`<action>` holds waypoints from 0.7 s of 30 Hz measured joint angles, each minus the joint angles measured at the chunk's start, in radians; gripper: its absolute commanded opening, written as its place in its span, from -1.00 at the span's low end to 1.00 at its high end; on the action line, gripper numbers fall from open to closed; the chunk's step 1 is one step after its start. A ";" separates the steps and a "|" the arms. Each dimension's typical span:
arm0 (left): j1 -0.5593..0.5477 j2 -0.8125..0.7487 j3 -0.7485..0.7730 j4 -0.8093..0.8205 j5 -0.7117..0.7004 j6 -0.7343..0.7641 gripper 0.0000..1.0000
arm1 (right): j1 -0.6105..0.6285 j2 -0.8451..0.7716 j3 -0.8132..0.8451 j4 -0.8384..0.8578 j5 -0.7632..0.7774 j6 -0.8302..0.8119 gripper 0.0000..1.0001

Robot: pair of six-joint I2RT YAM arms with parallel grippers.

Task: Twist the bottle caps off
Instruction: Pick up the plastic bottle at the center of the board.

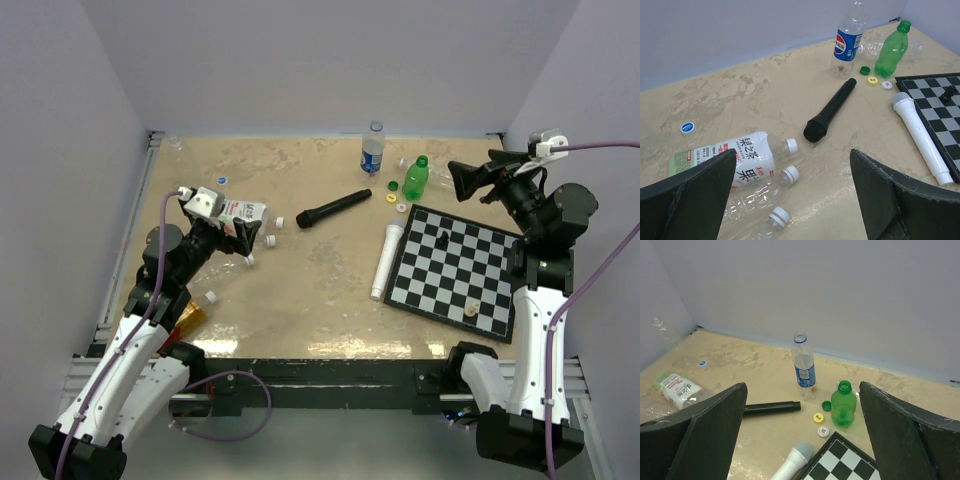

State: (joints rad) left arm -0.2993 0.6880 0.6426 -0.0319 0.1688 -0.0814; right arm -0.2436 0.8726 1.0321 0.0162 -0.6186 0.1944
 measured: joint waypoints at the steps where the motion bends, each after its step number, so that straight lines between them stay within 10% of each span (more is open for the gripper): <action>1: 0.000 0.000 0.000 0.000 0.000 0.000 1.00 | 0.000 0.000 0.000 0.000 0.000 0.000 0.97; 21: 0.000 0.011 0.000 0.000 -0.009 0.007 1.00 | 0.000 0.024 0.007 0.003 -0.035 -0.013 0.97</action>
State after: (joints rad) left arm -0.2993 0.6991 0.6426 -0.0322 0.1600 -0.0746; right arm -0.2436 0.8963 1.0393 0.0193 -0.6533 0.1814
